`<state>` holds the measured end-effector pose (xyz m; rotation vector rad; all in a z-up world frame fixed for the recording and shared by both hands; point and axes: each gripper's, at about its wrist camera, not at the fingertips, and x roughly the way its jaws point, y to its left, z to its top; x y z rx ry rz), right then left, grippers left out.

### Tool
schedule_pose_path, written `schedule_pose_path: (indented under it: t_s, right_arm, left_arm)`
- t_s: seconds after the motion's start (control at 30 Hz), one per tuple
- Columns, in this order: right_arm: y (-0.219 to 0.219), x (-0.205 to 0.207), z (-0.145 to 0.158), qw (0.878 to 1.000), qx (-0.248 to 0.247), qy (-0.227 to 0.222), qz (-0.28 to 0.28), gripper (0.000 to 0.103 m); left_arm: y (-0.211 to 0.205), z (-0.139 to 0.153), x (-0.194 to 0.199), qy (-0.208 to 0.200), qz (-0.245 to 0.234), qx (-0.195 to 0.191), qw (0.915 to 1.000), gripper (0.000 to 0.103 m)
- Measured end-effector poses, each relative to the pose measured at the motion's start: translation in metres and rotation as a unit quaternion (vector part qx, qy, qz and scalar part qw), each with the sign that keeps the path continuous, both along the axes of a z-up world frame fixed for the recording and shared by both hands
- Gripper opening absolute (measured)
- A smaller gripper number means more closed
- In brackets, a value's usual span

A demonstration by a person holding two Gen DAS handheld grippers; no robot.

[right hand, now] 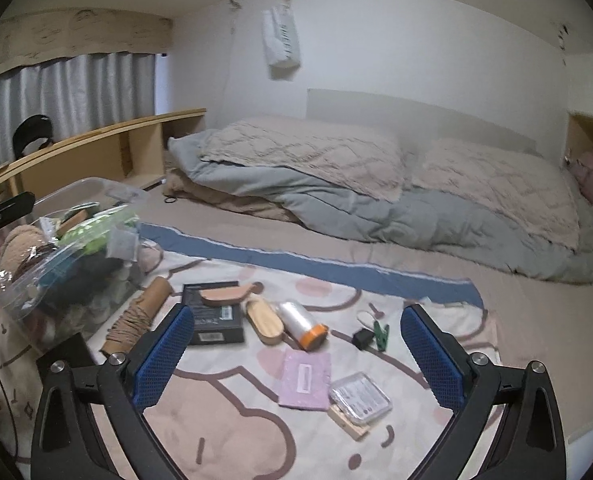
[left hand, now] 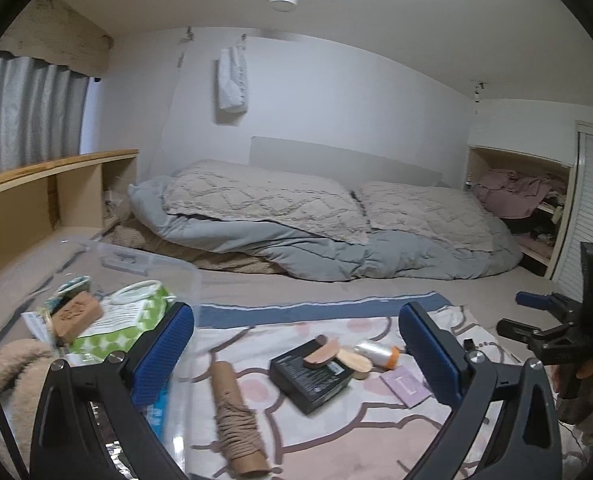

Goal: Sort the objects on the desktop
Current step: 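Move both open tools back from the box toward the items on the blanket, then move the right tool toward the wooden matchbox while the left tool approaches the clear square case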

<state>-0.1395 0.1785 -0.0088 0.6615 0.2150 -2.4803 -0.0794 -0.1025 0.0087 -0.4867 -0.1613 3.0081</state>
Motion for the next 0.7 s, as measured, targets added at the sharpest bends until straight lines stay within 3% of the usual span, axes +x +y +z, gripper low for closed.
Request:
schedule_pose_path:
  t_s: [0.03,0.1,0.27,0.47,0.53,0.7]
  right_arm:
    - [0.002,-0.004,-0.003,1.0,0.003,-0.007,-0.005,0.079]
    - [0.009,-0.014,-0.011,0.999,0.005,-0.025,-0.02,0.054]
    - [0.023,-0.038,-0.04,0.996,0.014,-0.074,-0.049,0.019]
    - [0.037,-0.072,-0.087,0.986,0.022,-0.142,-0.08,0.012]
    - [0.04,-0.087,-0.103,0.981,0.022,-0.171,-0.088,0.012]
    - [0.04,-0.124,-0.139,0.969,0.037,-0.223,-0.104,0.011]
  left_arm:
    - [0.005,-0.001,-0.002,0.002,-0.003,-0.004,1.0,0.103]
    - [0.014,-0.004,-0.005,0.005,-0.012,-0.012,0.9999,0.103]
    - [0.041,-0.017,-0.014,0.008,-0.049,-0.022,0.9985,0.099]
    - [0.064,-0.047,-0.025,-0.035,-0.092,-0.027,0.9948,0.073]
    - [0.07,-0.062,-0.03,-0.066,-0.109,-0.025,0.9915,0.06]
    - [0.085,-0.102,-0.036,-0.142,-0.141,-0.025,0.9795,0.041]
